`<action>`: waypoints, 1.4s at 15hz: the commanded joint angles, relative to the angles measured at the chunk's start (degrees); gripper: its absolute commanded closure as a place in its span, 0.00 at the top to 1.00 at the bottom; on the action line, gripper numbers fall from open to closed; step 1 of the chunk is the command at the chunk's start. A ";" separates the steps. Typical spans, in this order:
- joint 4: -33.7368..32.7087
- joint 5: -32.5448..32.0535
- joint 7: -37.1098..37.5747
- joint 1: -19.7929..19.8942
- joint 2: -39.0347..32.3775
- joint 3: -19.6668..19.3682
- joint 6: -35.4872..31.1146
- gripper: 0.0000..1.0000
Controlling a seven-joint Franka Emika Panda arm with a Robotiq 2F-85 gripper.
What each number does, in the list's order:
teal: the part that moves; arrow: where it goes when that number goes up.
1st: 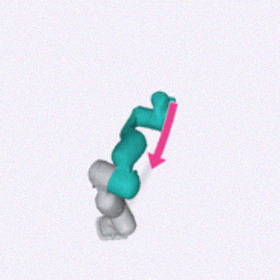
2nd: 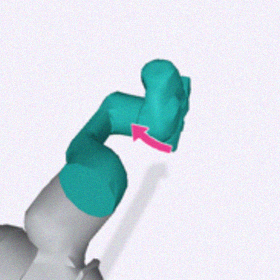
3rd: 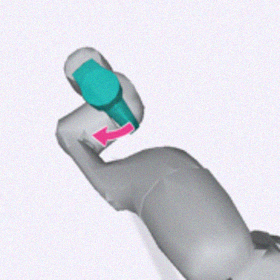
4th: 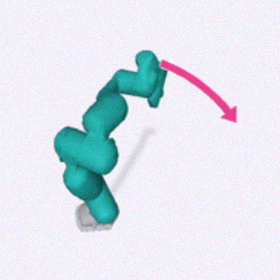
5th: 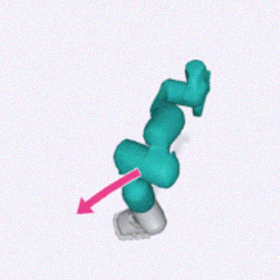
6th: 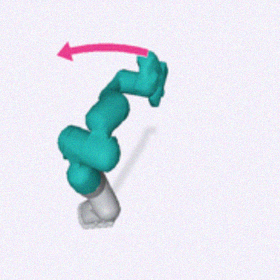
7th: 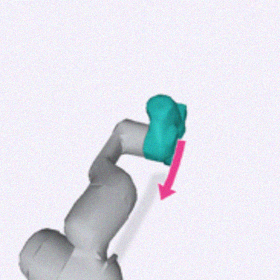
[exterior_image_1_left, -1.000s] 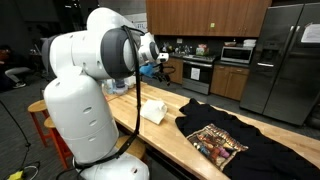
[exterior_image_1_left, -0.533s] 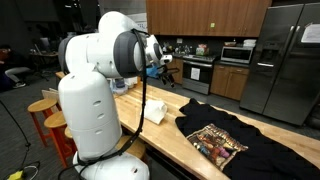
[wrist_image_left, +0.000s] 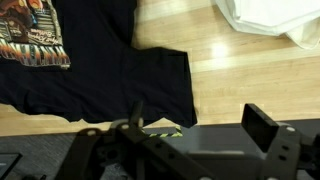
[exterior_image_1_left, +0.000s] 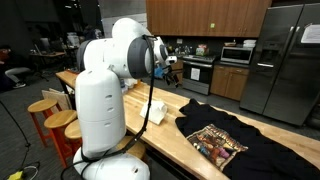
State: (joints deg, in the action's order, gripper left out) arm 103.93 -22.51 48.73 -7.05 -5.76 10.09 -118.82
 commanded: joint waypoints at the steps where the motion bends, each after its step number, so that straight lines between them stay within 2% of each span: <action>1: -4.65 -0.17 -3.39 -1.20 -3.19 -1.87 1.70 1.00; 9: -11.46 1.50 -10.23 -2.26 -9.42 -4.24 2.97 1.00; 13: -9.96 0.69 -7.47 -4.03 -8.03 -5.01 3.02 1.00; 18: -4.28 -3.37 -0.87 -7.53 -2.80 -4.32 -0.77 1.00; 19: -8.71 -1.36 -3.71 -6.37 -7.08 -4.60 0.83 1.00; 21: -7.33 -2.56 -1.86 -7.49 -5.52 -4.05 0.49 1.00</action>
State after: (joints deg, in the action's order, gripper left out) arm 96.81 -25.12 46.93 -14.50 -11.20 6.08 -118.50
